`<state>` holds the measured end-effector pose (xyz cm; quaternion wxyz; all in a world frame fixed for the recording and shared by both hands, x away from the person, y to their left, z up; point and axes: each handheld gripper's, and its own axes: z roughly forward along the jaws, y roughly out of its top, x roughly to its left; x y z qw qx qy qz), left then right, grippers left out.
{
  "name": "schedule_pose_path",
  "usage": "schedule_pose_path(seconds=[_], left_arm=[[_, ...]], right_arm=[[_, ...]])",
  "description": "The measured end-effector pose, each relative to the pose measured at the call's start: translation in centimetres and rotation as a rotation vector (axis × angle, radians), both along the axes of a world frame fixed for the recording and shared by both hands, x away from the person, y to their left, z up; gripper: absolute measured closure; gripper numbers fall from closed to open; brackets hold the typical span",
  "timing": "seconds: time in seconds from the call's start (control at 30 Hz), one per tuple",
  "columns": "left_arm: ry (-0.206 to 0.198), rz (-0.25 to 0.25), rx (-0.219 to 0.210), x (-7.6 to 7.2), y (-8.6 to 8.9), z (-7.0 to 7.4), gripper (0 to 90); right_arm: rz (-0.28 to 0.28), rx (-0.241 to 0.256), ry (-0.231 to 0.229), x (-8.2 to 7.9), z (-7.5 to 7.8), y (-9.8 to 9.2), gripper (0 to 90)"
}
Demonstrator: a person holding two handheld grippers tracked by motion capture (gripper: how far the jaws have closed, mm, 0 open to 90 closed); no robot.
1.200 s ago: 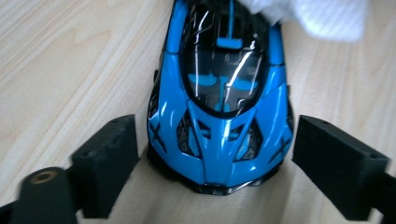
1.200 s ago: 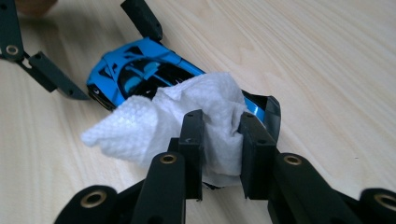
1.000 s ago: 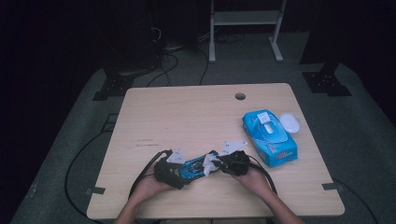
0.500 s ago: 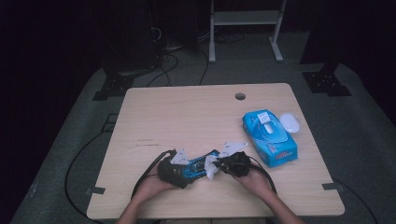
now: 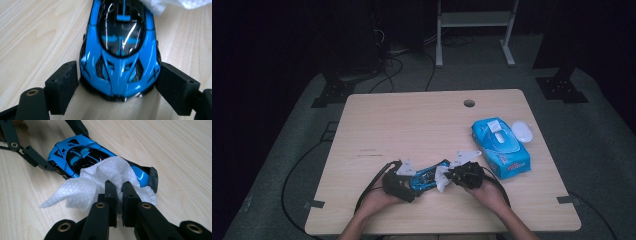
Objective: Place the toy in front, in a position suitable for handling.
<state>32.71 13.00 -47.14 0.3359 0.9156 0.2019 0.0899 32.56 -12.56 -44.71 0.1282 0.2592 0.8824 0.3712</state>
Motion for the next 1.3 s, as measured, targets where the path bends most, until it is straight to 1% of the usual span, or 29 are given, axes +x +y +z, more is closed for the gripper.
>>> schedule_pose_path(seconds=[0.07, 0.17, 0.2, 0.23, 0.3, 0.4, 0.53, 0.6, 0.63, 0.73, 0.83, 0.87, 0.97, 1.0, 1.03, 1.07, 1.13, 1.2, 1.23, 1.3], left_arm=[[0.009, -0.008, -0.012, 0.1, 0.0, 0.0, 21.9], [0.007, -0.008, -0.018, 0.3, -0.2, -0.1, 22.9], [0.005, -0.007, -0.020, 0.3, -0.3, -0.1, 23.0], [-0.006, -0.010, -0.020, 0.3, -0.3, -0.1, 23.1], [-0.010, -0.020, -0.022, 0.3, -0.4, -0.1, 23.6], [-0.011, -0.029, -0.020, 0.4, -0.8, -0.1, 23.7], [-0.007, -0.047, -0.033, 0.6, -1.5, -0.1, 23.8], [-0.005, -0.050, -0.035, 0.6, -1.8, -0.1, 23.8], [-0.001, -0.054, -0.021, 0.7, -2.0, -0.1, 23.8], [0.006, -0.056, -0.024, 0.7, -2.1, -0.1, 23.8], [0.006, -0.056, -0.030, 0.7, -2.1, -0.2, 23.8], [0.005, -0.058, -0.029, 0.7, -2.1, -0.2, 23.9], [-0.001, -0.059, -0.031, 0.6, -2.0, -0.2, 23.9], [0.001, -0.058, -0.034, 0.6, -1.9, -0.2, 23.9], [0.003, -0.060, -0.037, 0.7, -1.9, -0.2, 24.0], [0.005, -0.056, -0.045, 0.7, -2.0, -0.2, 23.9], [0.008, -0.052, -0.053, 0.6, -2.1, -0.3, 24.0], [0.005, -0.051, -0.055, 0.6, -2.2, -0.3, 24.0], [0.002, -0.055, -0.054, 0.6, -2.2, -0.2, 24.0], [-0.002, -0.056, -0.054, 0.5, -2.2, -0.2, 24.0]], right_arm=[[-0.004, 0.001, 0.005, 0.0, 0.0, -0.2, 84.3], [-0.008, 0.005, 0.016, 0.1, 0.0, -0.3, 84.3], [-0.011, 0.006, 0.023, 0.0, 0.1, -0.3, 84.3], [-0.013, 0.009, 0.030, 0.0, 0.1, -0.3, 84.3], [-0.014, 0.015, 0.039, 0.0, 0.1, -0.5, 84.3], [-0.020, 0.012, 0.050, 0.0, 0.1, -0.9, 84.3], [-0.020, 0.004, 0.069, 0.1, 0.3, -1.5, 84.3], [-0.025, -0.009, 0.058, -0.1, 0.4, -1.8, 84.3], [-0.029, -0.013, 0.053, -0.2, 0.4, -1.8, 84.3], [-0.011, -0.023, 0.033, -0.6, 0.4, -1.2, 84.5], [0.029, -0.028, 0.007, -1.1, 0.3, 0.6, 84.5], [0.051, -0.022, -0.003, -1.3, 0.4, 1.5, 84.5], [0.106, -0.026, -0.013, -1.6, 0.2, 3.0, 84.4], [0.117, -0.032, -0.026, -1.6, 0.1, 3.4, 84.4], [0.122, -0.029, -0.023, -1.5, 0.1, 3.4, 84.4], [0.115, -0.016, -0.009, -1.3, 0.2, 3.2, 84.4], [0.090, -0.003, -0.005, -1.0, 0.4, 2.8, 84.4], [0.083, 0.011, 0.004, -0.8, 0.5, 2.7, 84.3], [0.085, 0.016, 0.002, -0.9, 0.4, 2.8, 84.3], [0.101, 0.010, -0.006, -1.0, 0.2, 3.5, 84.3]])
